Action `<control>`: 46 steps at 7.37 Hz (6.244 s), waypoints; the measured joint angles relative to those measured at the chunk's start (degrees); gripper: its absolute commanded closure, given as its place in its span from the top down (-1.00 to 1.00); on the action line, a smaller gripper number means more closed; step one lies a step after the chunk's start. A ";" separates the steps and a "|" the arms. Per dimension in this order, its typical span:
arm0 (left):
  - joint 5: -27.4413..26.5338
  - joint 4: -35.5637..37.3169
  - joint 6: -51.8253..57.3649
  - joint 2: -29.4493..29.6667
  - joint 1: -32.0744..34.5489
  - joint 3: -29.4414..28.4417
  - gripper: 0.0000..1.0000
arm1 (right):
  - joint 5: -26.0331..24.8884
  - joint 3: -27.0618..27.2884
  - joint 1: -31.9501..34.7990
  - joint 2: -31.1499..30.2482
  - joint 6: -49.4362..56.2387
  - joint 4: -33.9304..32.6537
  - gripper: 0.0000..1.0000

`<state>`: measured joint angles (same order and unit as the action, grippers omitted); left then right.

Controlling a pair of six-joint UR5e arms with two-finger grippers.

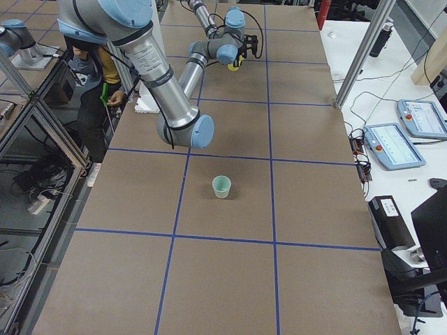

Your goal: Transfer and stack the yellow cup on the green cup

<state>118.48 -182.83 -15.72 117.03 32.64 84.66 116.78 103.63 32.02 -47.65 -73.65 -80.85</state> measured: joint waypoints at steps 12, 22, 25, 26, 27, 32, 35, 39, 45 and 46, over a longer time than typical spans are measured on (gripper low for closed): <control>-12.92 13.22 -4.26 -4.13 9.02 -0.75 1.00 | 7.84 4.42 33.53 -21.27 31.77 -10.06 -1.00; 4.71 57.35 24.41 -19.14 44.72 0.49 1.00 | 18.44 9.23 50.66 -44.22 61.36 -9.32 -1.00; 9.76 77.46 29.32 -21.34 55.37 5.89 1.00 | 19.98 10.73 50.03 -47.71 60.50 -7.22 -1.00; 9.04 85.67 28.30 -21.51 57.52 7.30 1.00 | 20.09 10.77 49.49 -48.65 59.79 -5.63 -1.00; 8.70 91.04 27.54 -21.57 58.92 7.81 1.00 | 20.13 10.79 48.62 -49.32 58.49 -3.99 -1.00; 11.39 92.91 12.83 -30.62 61.09 13.12 1.00 | 19.77 10.86 40.55 -52.74 43.84 6.49 -1.00; 12.17 88.56 10.90 -33.20 60.83 14.18 1.00 | 16.38 10.89 34.43 -53.61 35.90 10.25 -1.00; 12.21 87.03 10.83 -33.36 60.65 14.03 1.00 | 14.30 12.30 33.81 -58.79 36.15 10.87 -1.00; 12.13 86.42 10.81 -33.36 60.61 13.72 1.00 | 13.91 12.20 33.66 -60.70 37.43 10.92 -0.98; 12.12 86.42 10.82 -33.36 60.61 13.71 1.00 | 13.89 12.00 33.64 -60.55 37.39 10.91 -0.78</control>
<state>130.61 -96.41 -4.90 83.67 93.25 98.37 130.67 115.63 65.66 -108.20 -36.26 -69.94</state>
